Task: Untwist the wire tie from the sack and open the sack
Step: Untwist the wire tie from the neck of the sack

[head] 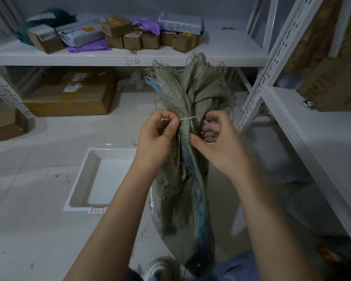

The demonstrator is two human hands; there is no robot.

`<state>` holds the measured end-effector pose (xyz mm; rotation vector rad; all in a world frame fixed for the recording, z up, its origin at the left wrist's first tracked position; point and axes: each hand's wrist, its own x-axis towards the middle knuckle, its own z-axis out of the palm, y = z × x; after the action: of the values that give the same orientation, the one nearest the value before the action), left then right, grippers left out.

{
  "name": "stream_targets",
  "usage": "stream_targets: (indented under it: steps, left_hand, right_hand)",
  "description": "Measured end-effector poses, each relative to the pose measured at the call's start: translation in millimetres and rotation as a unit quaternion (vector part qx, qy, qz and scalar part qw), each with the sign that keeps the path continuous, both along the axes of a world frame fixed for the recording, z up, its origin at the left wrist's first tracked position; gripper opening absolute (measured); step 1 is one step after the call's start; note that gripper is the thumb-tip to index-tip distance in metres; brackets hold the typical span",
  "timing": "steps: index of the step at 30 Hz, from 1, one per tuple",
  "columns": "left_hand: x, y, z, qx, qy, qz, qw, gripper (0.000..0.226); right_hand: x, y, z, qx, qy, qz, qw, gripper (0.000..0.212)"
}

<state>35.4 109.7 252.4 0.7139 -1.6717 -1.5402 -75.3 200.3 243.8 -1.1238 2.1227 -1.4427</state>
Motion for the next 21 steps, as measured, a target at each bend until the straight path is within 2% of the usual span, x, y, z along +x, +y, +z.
stream_targets:
  steps: [6,10,16,21]
  left_hand:
    - [-5,-10,-6,0.050,0.001,0.001,0.999,0.021]
    - [-22,-22,-34,-0.048,-0.037,-0.030,0.998,0.008]
    - [-36,-38,-128,-0.070,-0.032,-0.052,0.996,0.008]
    - [-30,-42,-224,-0.013,-0.090,-0.073,0.993,0.008]
  right_hand:
    - [-3,-17,-13,0.014,0.001,-0.076,0.997,0.042]
    - [-6,-31,-39,0.012,0.009,-0.116,0.993,0.039]
    - [-12,-50,-120,0.035,0.057,-0.123,0.990,0.039]
    - [-11,-53,-202,0.131,0.047,-0.098,0.985,0.041]
